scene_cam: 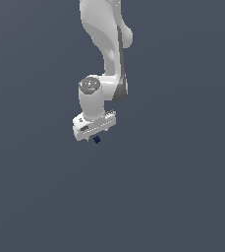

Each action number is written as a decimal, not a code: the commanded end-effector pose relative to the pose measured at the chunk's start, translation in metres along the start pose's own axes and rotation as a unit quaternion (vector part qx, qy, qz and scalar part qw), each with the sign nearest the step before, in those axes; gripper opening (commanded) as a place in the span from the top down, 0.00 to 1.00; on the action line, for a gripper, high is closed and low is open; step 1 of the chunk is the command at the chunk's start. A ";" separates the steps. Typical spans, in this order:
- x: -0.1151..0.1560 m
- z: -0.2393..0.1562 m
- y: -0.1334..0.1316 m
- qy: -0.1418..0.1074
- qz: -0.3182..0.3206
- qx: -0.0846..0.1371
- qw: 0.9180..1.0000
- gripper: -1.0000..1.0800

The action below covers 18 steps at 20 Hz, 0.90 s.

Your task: Pick up the object and move it to a goal position.

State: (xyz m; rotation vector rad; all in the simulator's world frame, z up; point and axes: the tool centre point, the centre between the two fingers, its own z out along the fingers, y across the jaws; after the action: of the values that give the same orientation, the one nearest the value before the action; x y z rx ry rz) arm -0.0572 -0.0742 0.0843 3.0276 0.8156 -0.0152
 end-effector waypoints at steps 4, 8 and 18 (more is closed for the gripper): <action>-0.010 0.013 0.000 0.003 -0.048 0.001 0.999 0.04; -0.015 0.018 -0.001 0.005 -0.069 0.001 0.998 0.04; -0.018 0.024 -0.001 0.005 -0.079 0.001 0.997 0.04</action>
State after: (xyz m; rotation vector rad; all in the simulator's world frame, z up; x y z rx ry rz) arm -0.0728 -0.0827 0.0625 2.9594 1.0533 -0.0004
